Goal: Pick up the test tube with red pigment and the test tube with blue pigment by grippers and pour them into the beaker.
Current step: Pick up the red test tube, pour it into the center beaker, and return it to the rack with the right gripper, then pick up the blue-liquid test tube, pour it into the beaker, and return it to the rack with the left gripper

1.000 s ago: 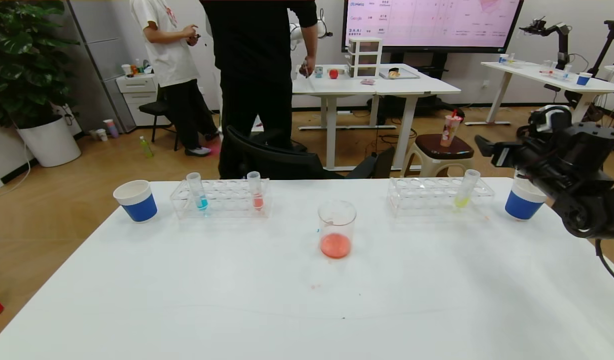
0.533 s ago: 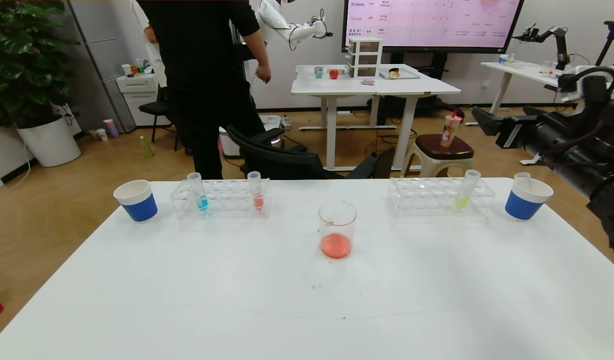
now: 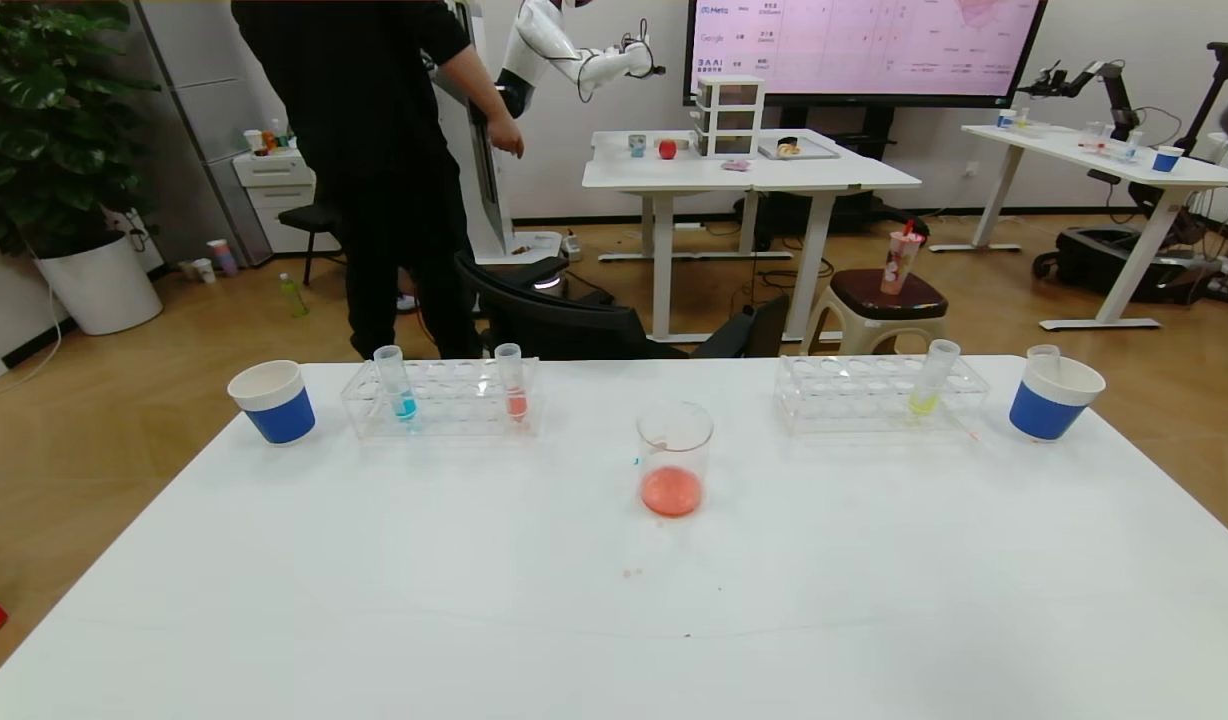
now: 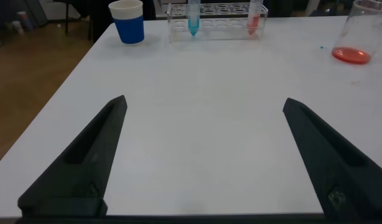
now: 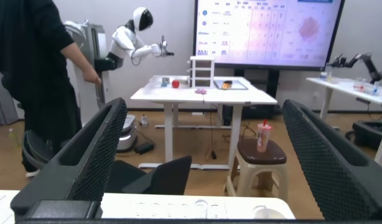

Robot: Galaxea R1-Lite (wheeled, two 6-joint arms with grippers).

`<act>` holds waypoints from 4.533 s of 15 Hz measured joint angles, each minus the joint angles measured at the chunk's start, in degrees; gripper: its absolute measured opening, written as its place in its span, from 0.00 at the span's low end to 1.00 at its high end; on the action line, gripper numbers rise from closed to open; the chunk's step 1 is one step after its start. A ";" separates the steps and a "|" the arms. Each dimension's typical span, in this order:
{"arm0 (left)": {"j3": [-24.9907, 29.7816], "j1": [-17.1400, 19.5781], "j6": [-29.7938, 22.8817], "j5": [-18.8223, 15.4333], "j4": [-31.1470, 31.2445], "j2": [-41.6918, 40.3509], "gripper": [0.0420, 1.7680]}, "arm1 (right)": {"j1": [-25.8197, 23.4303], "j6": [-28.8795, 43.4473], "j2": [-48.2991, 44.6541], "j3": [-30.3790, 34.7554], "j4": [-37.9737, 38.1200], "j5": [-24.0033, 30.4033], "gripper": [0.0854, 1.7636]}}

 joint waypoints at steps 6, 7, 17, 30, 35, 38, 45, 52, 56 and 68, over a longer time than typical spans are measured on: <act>0.00 0.00 -0.02 0.02 0.00 0.00 0.99 | -1.41 -4.04 -29.44 7.53 19.85 1.84 0.98; 0.00 0.00 -0.02 0.00 0.01 0.00 0.99 | -1.41 -4.51 -33.83 8.28 24.31 2.45 0.98; 0.00 0.00 0.00 -0.02 0.00 0.00 0.99 | 1.60 -8.06 -66.38 25.42 47.60 3.46 0.98; 0.00 0.00 -0.05 -0.02 0.01 0.00 0.99 | 2.08 -5.63 -68.02 38.21 53.86 -0.52 0.98; 0.00 0.00 0.30 -0.13 0.01 0.00 0.99 | 2.08 -5.61 -68.02 38.23 53.85 -0.54 0.98; 0.00 0.00 -0.22 0.09 0.00 0.00 0.99 | 2.08 -5.63 -68.02 38.23 53.85 -0.54 0.98; -2.72 0.02 0.01 0.33 -1.19 0.18 0.99 | 2.08 -5.63 -68.02 38.23 53.85 -0.54 0.98; -21.63 -0.21 0.09 -0.09 -4.52 22.54 0.99 | 2.08 -5.61 -68.02 38.23 53.85 -0.54 0.98; -25.66 0.06 0.00 -0.06 -20.80 44.74 0.99 | 2.08 -5.61 -68.02 38.23 53.85 -0.54 0.98; -30.98 0.20 -0.46 2.49 -75.37 109.04 0.99 | 2.08 -5.61 -68.02 38.23 53.85 -0.54 0.98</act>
